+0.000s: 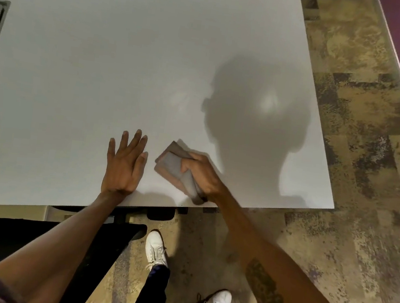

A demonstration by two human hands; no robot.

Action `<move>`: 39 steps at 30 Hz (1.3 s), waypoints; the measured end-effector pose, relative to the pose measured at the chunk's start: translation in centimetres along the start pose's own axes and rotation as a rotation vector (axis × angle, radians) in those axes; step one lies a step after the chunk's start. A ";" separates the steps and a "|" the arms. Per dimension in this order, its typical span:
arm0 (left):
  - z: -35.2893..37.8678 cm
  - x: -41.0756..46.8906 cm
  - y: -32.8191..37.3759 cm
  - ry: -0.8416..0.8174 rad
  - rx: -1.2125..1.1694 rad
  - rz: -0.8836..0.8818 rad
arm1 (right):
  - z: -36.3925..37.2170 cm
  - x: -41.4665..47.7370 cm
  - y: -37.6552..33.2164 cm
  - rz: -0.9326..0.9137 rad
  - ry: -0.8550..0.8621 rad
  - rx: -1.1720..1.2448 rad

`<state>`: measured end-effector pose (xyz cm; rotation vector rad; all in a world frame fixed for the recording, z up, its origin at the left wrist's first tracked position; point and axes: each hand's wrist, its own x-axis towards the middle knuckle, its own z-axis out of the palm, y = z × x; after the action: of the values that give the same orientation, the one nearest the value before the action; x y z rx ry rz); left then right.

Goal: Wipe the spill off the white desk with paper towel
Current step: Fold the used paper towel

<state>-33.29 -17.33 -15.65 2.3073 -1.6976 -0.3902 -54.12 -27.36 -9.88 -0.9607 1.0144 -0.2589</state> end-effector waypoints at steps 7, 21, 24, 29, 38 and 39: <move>-0.3 0.0 -0.1 -0.039 0.012 0.016 | 2.6 -1.9 1.1 0.011 -0.052 -0.062; -7.4 1.5 -1.3 -0.461 -0.774 -0.279 | 9.4 -3.6 -2.5 -0.014 -0.012 -0.288; -11.0 1.7 -3.4 -0.319 -0.647 -0.320 | 12.1 -3.3 -4.6 0.010 0.022 -0.294; -16.0 0.9 -9.0 -0.075 -0.617 -0.393 | 16.5 -1.4 -7.4 -0.094 0.096 -0.470; -22.5 -1.7 -17.5 0.242 -0.399 -0.441 | 27.7 2.5 -10.3 -0.155 0.186 -0.474; -22.9 -1.9 -18.4 0.266 -0.386 -0.450 | 29.1 3.1 -10.4 -0.146 0.183 -0.467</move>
<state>-9.27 -9.17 -0.63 2.3000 -0.8838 -0.4254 -26.46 -18.99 1.53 -1.4589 1.2016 -0.2385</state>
